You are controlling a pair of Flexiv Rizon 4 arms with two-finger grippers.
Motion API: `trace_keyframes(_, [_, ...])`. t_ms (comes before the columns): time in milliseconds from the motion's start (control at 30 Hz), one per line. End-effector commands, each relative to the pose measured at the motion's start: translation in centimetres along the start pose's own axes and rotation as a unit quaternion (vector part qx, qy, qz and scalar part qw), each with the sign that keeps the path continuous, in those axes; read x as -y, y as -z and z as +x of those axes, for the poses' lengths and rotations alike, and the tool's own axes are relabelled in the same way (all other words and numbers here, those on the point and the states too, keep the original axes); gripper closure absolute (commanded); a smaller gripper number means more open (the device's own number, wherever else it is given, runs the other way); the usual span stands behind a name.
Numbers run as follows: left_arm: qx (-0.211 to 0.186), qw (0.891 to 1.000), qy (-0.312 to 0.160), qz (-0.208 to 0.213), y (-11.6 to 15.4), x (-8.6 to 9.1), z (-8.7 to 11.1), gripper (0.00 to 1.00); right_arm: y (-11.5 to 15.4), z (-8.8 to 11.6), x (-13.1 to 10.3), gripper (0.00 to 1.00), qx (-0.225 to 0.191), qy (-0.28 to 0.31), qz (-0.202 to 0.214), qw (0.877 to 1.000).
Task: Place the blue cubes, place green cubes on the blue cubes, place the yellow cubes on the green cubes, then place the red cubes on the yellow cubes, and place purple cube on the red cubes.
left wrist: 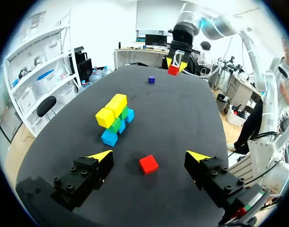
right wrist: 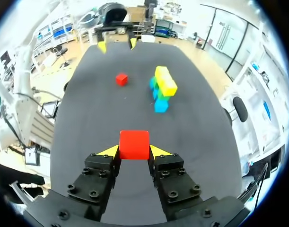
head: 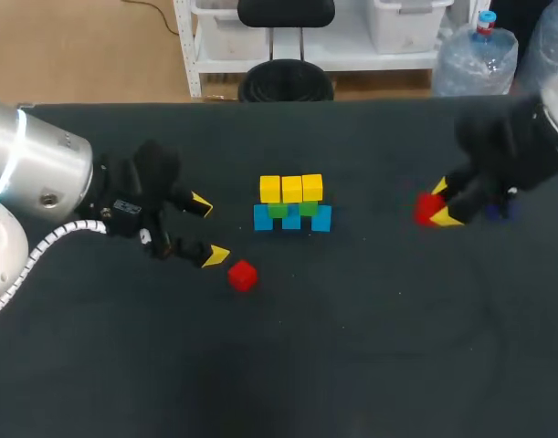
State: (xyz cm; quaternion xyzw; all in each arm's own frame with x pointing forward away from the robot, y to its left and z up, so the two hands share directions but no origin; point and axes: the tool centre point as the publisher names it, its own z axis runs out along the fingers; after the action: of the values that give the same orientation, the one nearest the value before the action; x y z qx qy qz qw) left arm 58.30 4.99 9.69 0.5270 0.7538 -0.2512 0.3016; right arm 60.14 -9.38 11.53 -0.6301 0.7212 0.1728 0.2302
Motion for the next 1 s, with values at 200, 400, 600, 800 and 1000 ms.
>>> trace_keyframes(200, [0.002,1.0,-0.001,0.0,-0.1,0.0,0.1,0.0,-1.8,-5.0,1.0,1.0,0.014,0.012,0.009,1.0])
trace_keyframes(400, [0.002,1.0,-0.001,0.0,-0.1,0.0,0.1,0.0,-3.2,-7.5,2.4,1.0,0.017,0.024,0.012,0.999])
trace_keyframes(600, [0.002,1.0,-0.001,0.0,-0.1,0.0,0.1,0.0,-4.1,-8.7,3.7,1.0,0.024,0.026,0.005,0.999])
trace_keyframes(800, [0.002,1.0,-0.001,0.0,-0.1,0.0,0.1,0.0,-4.7,-9.6,4.7,1.0,0.035,0.023,0.002,0.999])
trace_keyframes(1000, [0.002,1.0,-0.001,0.0,-0.1,0.0,0.1,0.0,-4.6,-9.6,4.8,1.0,0.039,0.021,0.002,0.999])
